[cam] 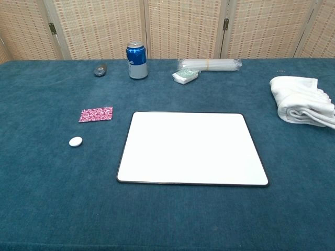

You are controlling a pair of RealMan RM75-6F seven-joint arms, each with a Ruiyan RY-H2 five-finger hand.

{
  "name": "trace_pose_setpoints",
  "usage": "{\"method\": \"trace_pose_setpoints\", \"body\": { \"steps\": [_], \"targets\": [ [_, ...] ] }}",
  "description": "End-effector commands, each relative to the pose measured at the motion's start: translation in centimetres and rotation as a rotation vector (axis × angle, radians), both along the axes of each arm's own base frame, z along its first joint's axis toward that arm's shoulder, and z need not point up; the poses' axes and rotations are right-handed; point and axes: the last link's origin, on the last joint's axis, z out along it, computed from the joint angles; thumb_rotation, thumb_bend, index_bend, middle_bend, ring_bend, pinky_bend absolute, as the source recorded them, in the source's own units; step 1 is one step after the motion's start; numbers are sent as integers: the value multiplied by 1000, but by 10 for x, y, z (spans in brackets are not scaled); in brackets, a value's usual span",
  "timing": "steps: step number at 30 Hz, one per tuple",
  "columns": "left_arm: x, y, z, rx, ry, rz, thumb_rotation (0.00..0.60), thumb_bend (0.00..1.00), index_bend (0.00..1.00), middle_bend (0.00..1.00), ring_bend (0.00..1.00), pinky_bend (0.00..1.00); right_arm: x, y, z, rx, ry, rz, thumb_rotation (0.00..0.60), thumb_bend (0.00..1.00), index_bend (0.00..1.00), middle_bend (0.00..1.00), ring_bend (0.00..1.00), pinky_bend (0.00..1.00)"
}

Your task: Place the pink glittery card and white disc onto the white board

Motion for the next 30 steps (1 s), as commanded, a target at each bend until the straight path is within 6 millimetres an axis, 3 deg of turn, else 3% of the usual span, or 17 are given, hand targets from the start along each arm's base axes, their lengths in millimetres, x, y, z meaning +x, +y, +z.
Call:
{"method": "trace_pose_setpoints", "body": {
  "steps": [1, 3, 5, 6, 7, 9, 13, 17, 21, 26, 30],
  "targets": [
    [5, 2, -3, 52, -20, -32, 600, 135, 0, 186, 142, 250, 2, -1, 0, -27, 16, 5, 600, 224, 0, 0, 0, 0],
    [12, 5, -4, 82, -25, -58, 600, 135, 6, 426, 312, 393, 6, -1, -1, -23, 8, 27, 600, 224, 0, 0, 0, 0],
    [24, 10, -4, 135, -36, -87, 600, 135, 52, 809, 657, 682, 10, -1, -2, -4, -1, 50, 600, 224, 0, 0, 0, 0],
    [30, 10, -6, 156, -27, -97, 600, 135, 92, 937, 811, 816, 11, 0, -3, 7, -4, 58, 600, 224, 0, 0, 0, 0],
    [36, 10, -8, 171, -10, -104, 600, 134, 126, 992, 903, 900, 12, 2, -3, 19, -10, 67, 600, 224, 0, 0, 0, 0],
    [48, 9, -17, 166, 44, -97, 600, 135, 179, 1000, 986, 987, 17, 8, -3, 37, -22, 100, 600, 224, 0, 0, 0, 0],
    [68, 27, -36, 78, 34, -54, 600, 135, 215, 1000, 1000, 1000, 26, 24, 2, 63, -59, 175, 600, 224, 0, 0, 0, 0],
    [83, 57, -55, -30, -45, 12, 600, 135, 150, 1000, 1000, 1000, 27, 36, 11, 104, -108, 230, 600, 224, 0, 0, 0, 0],
    [96, 77, -77, -121, -120, 59, 600, 135, 136, 1000, 1000, 1000, 25, 40, 19, 112, -144, 252, 600, 223, 0, 0, 0, 0],
    [116, 98, -97, -205, -157, 87, 600, 135, 189, 1000, 1000, 1000, 20, 41, 28, 85, -167, 248, 600, 224, 0, 0, 0, 0],
    [132, 122, -105, -154, -193, 197, 600, 135, 235, 1000, 1000, 1000, 20, 40, 29, 83, -181, 257, 600, 224, 0, 0, 0, 0]
  ]
}}
